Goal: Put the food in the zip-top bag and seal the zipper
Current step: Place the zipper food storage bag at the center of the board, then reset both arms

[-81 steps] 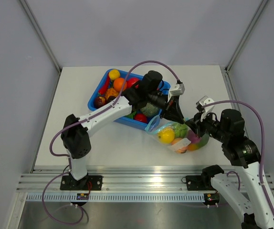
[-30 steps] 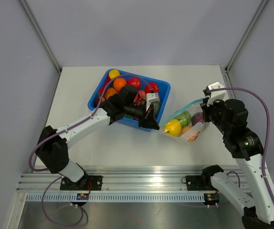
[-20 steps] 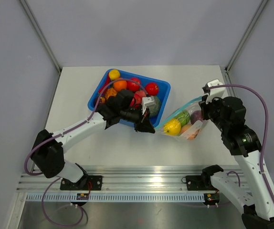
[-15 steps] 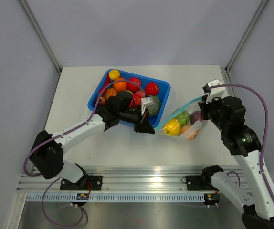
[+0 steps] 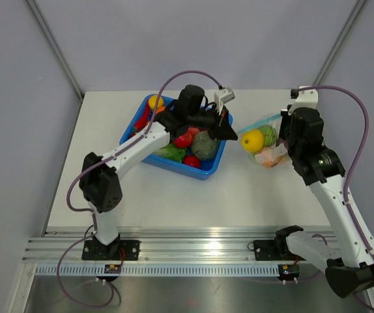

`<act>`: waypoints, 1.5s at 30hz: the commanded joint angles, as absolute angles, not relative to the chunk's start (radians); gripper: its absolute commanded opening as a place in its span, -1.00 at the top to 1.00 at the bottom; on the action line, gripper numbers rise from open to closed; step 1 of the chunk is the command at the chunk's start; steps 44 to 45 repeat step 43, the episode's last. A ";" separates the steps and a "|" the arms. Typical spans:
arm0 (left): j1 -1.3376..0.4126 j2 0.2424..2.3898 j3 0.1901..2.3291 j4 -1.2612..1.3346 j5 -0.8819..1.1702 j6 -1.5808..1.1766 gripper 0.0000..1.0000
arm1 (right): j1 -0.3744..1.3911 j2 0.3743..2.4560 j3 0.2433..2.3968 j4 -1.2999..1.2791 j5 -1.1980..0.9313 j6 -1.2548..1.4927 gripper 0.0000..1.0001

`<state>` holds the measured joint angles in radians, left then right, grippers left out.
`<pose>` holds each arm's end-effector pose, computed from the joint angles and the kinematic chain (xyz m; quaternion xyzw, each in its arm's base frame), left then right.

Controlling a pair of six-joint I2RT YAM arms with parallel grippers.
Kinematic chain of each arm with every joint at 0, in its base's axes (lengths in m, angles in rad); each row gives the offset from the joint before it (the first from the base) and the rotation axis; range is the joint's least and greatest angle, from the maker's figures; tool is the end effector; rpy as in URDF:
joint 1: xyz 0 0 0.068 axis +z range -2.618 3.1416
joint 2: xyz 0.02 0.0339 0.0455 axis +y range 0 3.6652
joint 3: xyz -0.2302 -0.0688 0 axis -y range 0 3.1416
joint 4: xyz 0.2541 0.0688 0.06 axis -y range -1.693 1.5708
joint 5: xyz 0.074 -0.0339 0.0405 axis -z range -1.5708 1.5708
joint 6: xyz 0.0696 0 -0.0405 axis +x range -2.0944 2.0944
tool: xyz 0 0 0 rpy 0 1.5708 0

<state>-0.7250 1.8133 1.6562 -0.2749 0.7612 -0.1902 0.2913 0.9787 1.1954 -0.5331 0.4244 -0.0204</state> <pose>0.3039 -0.3334 0.3044 0.3998 0.7013 -0.5018 0.3108 0.2548 0.0465 0.3750 -0.0008 0.8011 -0.0915 0.5915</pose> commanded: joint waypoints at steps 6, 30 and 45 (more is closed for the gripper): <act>-0.678 1.950 1.906 -0.256 0.772 -0.259 -0.37 | 0.285 0.925 1.206 -0.449 0.438 -0.042 -0.30; -0.646 1.171 1.205 -0.473 0.054 -0.118 -0.98 | 0.287 1.084 1.301 -0.814 0.399 0.412 -0.99; -0.607 1.019 1.094 -0.548 -0.063 -0.160 -0.98 | 0.287 1.071 1.252 -0.719 0.502 0.390 -1.00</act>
